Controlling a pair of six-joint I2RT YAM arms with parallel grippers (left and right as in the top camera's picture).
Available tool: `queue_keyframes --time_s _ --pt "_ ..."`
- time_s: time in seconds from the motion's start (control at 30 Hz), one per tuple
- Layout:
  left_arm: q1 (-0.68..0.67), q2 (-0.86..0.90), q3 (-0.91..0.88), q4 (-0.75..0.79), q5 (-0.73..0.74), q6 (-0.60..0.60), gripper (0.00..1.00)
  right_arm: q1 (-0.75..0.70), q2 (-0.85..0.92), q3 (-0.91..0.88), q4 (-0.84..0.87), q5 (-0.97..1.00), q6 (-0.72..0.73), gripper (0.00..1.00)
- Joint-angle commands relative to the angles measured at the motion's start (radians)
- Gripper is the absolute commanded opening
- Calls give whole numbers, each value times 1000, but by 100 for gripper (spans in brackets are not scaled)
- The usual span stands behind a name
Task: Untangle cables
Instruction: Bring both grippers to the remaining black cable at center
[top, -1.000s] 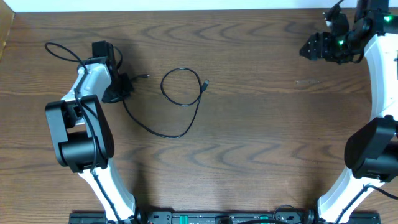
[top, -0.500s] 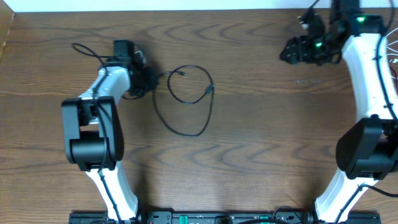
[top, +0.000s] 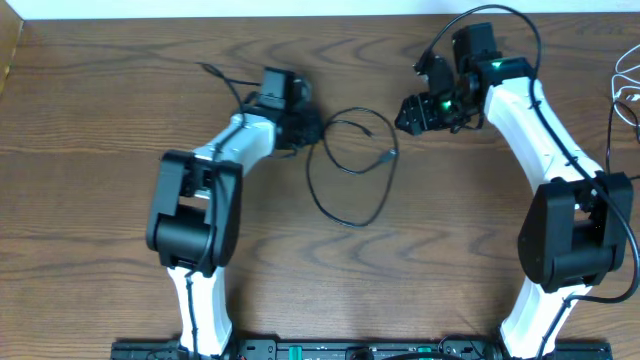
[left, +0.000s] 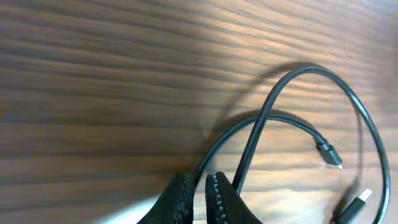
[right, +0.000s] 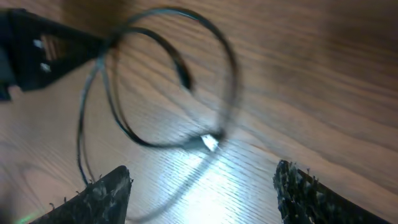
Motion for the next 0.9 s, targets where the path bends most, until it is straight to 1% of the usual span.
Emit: queue_keyframes --time_s 0.0,0.1,0.2,0.27,0.37,0.43,0.47,0.5,0.63,0.77,0.87 --pt "-67 20 -9 20 -2 -13 13 12 -7 -9 11 -14 16 71" --pt "-104 20 -9 27 -24 -13 13 12 -7 -9 17 -14 -4 70" --pt "-125 20 -9 26 -43 -3 13 11 -7 -16 17 13 -167 69" --pt "-127 20 -9 22 -43 3 14 11 -7 -25 18 53 -246 72" --pt "-124 20 -10 4 -42 7 14 11 -7 -45 39 46 -345 73" --pt "-122 20 -9 0 -23 23 14 16 -7 -56 69 42 -364 74" --pt "-121 20 -9 5 5 42 14 19 -7 -61 85 43 -371 74" --pt "-121 20 -9 27 74 66 15 24 -7 -69 116 49 -371 74" --pt "-122 20 -9 56 182 67 15 24 -7 -71 160 50 -370 74" --pt "-119 18 -9 44 198 104 15 24 -7 -71 190 49 -370 75" --pt "-89 -5 -5 43 198 107 15 25 -7 -71 211 45 -369 75"
